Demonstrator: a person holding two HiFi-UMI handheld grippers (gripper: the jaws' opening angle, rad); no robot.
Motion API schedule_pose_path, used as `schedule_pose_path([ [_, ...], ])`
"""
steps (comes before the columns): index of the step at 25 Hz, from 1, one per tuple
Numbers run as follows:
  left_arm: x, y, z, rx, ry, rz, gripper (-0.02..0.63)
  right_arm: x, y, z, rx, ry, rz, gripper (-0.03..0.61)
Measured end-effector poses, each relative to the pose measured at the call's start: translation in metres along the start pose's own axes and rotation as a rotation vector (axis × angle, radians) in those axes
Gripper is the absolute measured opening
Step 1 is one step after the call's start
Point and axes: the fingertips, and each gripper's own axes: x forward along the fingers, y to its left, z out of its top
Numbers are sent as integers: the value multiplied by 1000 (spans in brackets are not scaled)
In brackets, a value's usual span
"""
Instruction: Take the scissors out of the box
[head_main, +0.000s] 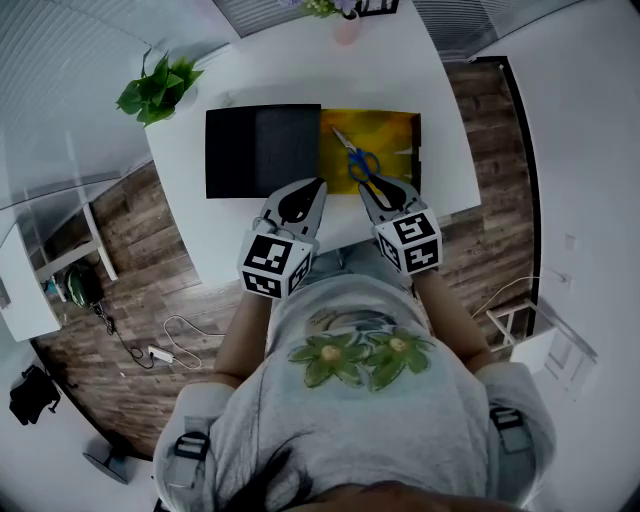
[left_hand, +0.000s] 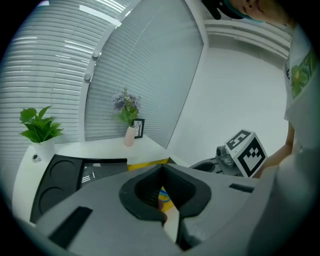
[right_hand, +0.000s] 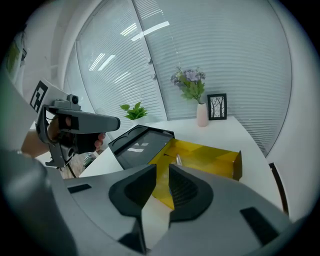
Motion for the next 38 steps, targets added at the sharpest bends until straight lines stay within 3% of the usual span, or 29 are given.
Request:
schedule_pose_path([
  [12,15,21,-5,-8,26,-8,6,24,-16,-4,-15,63,-61,73],
  [38,21,22,-20,-32,44,-20,6,56,-30,-32,-67,195,-100,80],
])
